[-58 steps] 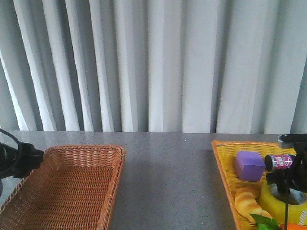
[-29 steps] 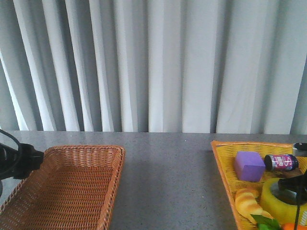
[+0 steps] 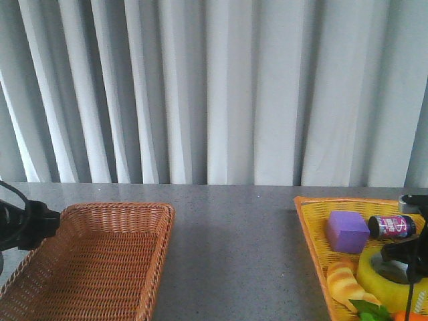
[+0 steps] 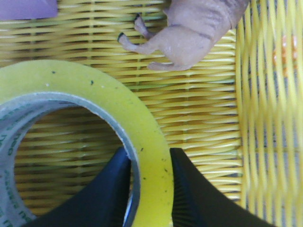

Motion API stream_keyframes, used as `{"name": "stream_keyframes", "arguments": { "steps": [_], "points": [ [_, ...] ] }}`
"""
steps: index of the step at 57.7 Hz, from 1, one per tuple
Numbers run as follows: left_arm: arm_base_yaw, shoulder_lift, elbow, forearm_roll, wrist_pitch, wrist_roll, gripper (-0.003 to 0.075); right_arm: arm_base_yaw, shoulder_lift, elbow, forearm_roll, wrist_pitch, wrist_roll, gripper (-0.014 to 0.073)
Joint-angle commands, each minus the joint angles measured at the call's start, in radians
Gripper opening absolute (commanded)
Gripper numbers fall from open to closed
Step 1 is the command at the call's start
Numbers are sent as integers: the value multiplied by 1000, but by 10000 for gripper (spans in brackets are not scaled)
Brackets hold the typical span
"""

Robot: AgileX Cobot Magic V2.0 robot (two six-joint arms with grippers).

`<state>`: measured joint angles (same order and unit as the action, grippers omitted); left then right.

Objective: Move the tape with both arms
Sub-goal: 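Lower the right gripper over the yellow tape roll in the yellow basket, then grip the tape roll rim and set it on the table between baskets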

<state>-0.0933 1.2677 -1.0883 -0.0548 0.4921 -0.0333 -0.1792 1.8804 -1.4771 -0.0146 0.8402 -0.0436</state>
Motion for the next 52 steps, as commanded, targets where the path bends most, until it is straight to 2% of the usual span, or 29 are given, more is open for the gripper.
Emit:
{"name": "stream_keyframes", "arguments": {
  "steps": [1, 12, 20, 37, 52],
  "points": [
    [1, -19, -33, -5, -60, -8, 538, -2, -74, -118, 21, -5, -19, -7],
    [1, -19, -33, -5, -61, -8, 538, 22, -117, -318, 27, 101, -44, -6],
    [1, -19, -33, -5, -61, -8, 538, 123, -135, -413, 50, 120, -80, -5],
    [1, -19, -33, -5, -60, -8, 538, 431, -50, -425, 15, 132, -158, -2],
    [1, -19, -33, -4, -46, -8, 538, 529, 79, -425, 22, 150, -151, -1]
  ]
}}
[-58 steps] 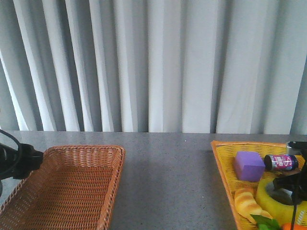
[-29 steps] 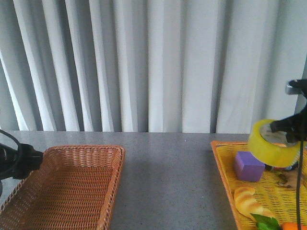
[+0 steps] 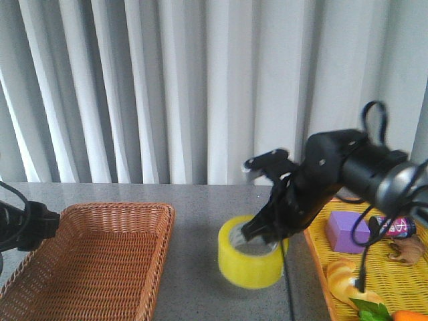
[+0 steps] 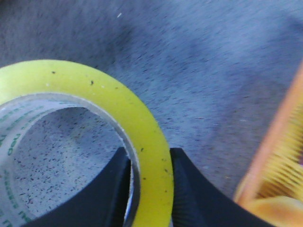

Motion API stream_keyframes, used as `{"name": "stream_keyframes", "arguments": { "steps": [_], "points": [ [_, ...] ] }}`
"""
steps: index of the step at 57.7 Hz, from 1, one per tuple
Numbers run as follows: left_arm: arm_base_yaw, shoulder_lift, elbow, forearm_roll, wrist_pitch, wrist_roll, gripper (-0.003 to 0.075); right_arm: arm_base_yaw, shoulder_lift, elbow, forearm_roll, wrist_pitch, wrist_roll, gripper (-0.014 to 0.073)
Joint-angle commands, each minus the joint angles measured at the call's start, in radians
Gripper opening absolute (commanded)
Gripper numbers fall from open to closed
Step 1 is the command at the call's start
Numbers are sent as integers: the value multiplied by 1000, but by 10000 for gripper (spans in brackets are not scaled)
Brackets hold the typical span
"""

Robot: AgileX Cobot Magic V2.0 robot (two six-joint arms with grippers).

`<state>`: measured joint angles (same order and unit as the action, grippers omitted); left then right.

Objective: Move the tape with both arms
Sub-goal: 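Grip the tape roll rim and set it on the table between baskets, then open the right gripper and lift it away from the tape roll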

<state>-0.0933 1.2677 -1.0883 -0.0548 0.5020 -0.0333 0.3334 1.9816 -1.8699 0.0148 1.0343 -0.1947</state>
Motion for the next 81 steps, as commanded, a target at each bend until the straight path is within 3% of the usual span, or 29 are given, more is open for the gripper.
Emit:
{"name": "stream_keyframes", "arguments": {
  "steps": [1, 15, 23, 44, 50, 61, 73, 81],
  "points": [
    [1, -19, -33, -4, -56, -8, 538, 18, -12, -32, -7, -43, 0, 0],
    [1, -19, -33, -4, -56, -7, 538, 22, 49, -32, -15, -76, 15, 24],
    [1, -19, -33, -4, -55, -7, 538, 22, 62, -32, -32, -107, 52, 90],
    [1, -19, -33, -4, -41, -7, 538, 22, 85, -32, -44, -97, 58, 498],
    [1, -19, -33, -4, -42, -7, 538, 22, 54, -32, -82, -111, 57, 571],
    [1, -19, -33, -4, -42, -7, 538, 21, -76, -32, -197, -190, 133, 584],
    [1, -19, -33, -4, -45, -6, 538, 12, -238, -32, -457, -220, 315, 577],
    [1, -19, -33, -28, -38, -6, 538, -59, -321, -32, -398, -169, 382, 494]
  ]
}}
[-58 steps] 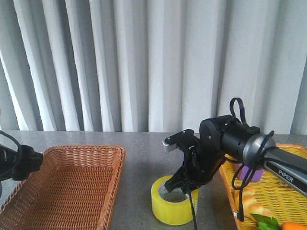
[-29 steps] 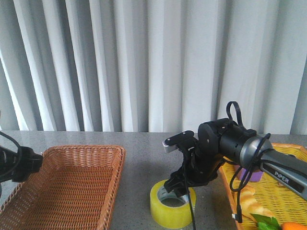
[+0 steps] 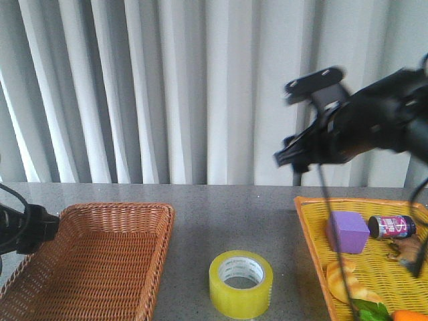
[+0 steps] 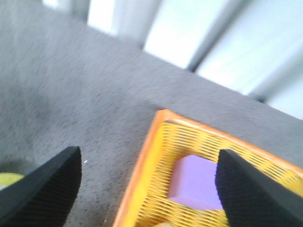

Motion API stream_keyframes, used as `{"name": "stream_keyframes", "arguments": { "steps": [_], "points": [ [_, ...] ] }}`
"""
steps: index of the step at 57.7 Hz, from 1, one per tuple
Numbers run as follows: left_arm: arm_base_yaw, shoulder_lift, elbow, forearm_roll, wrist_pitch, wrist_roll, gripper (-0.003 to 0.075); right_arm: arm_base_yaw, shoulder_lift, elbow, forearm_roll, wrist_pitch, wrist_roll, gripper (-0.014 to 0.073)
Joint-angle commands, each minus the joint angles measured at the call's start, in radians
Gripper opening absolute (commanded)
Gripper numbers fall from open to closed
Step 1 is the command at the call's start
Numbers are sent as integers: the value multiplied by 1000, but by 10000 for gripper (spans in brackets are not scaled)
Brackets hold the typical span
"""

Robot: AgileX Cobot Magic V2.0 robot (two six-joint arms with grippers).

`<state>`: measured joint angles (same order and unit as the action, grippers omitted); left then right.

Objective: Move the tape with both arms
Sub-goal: 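Open the right gripper and lift it away from the tape roll, then reach the left gripper down and grip the tape roll rim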

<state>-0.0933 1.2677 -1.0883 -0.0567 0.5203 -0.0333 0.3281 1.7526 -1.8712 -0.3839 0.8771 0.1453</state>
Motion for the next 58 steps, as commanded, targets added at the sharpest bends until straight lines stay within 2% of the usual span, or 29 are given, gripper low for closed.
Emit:
{"name": "stream_keyframes", "arguments": {
  "steps": [1, 6, 16, 26, 34, 46, 58],
  "points": [
    [1, -19, -33, -31, -56, -5, 538, -64, -98, -29, 12, -8, 42, 479],
    [-9, -19, -33, -45, -57, -5, 538, -135, -131, -27, 94, 29, 39, 344],
    [-72, -19, -57, -54, -84, 55, 538, -236, -160, -19, 186, 101, -11, -18],
    [-151, 8, -149, -67, -103, 54, 538, -264, -187, 99, 160, 34, -27, -8],
    [-224, 90, -267, -83, -58, 54, 538, -264, -185, 186, 157, 40, -28, -8],
    [-344, 310, -492, -76, 61, 55, 538, -264, -182, 240, 157, 52, -28, -8],
    [-406, 556, -708, -42, 179, 55, 538, -264, -182, 240, 157, 59, -28, -8]
  ]
}}
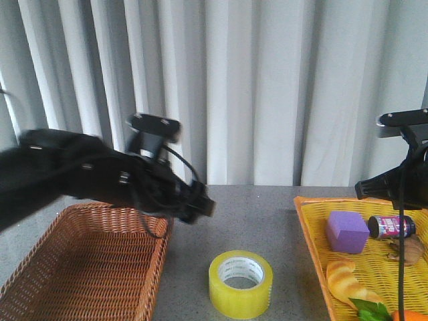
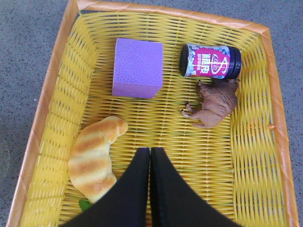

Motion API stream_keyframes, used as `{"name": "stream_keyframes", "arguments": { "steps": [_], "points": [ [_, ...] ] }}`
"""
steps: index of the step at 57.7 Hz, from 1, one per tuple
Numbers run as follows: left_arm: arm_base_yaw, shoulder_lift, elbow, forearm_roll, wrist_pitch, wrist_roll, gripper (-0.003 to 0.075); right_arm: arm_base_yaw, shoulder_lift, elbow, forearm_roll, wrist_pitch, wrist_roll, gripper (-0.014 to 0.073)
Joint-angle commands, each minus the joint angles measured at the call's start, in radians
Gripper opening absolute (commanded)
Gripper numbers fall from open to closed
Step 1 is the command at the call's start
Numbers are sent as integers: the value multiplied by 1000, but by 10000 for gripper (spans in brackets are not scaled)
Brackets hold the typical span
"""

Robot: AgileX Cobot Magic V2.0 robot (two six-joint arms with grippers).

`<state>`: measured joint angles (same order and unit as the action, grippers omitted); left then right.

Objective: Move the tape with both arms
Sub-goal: 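Reach the left gripper down and grip the tape roll rim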

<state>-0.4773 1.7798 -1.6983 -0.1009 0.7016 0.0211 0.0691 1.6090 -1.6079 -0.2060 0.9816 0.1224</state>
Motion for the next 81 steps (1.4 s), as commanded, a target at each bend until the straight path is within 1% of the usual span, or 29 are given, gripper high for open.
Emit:
{"name": "stream_keyframes", "arguments": {
  "steps": [1, 10, 18, 27, 38, 44, 50, 54, 71, 78, 81],
  "points": [
    [-25, 58, -109, 3, 4, 1, 538, -6, -38, -23, -21, -46, -5, -8],
    [-46, 187, -197, -1, 59, -4, 538, -6, -38, -23, -21, -46, -5, -8],
    [-54, 251, -215, 5, 70, -3, 538, -6, -38, -23, -21, -46, -5, -8],
    [-58, 288, -215, 18, 79, -4, 538, -6, -38, -23, -21, -46, -5, -8],
    [-58, 307, -215, 22, 55, -10, 538, -6, -38, -23, -21, -46, -5, -8],
    [-58, 322, -215, 19, 47, -11, 517, -6, -38, -23, -21, -46, -5, -8],
    [-58, 341, -215, 21, 42, -11, 465, -6, -38, -23, -21, -46, -5, -8],
    [-58, 359, -215, 23, 42, -11, 412, -6, -38, -23, -21, -46, -5, -8],
    [-58, 386, -215, 24, -14, -11, 113, -6, -38, -23, -21, -47, -5, -8],
    [-58, 365, -235, 24, -18, -10, 20, -6, -38, -23, -21, -46, -5, -8],
    [-58, 351, -254, 25, -10, 5, -8, -6, -38, -23, -21, -46, -5, -8]
  ]
}}
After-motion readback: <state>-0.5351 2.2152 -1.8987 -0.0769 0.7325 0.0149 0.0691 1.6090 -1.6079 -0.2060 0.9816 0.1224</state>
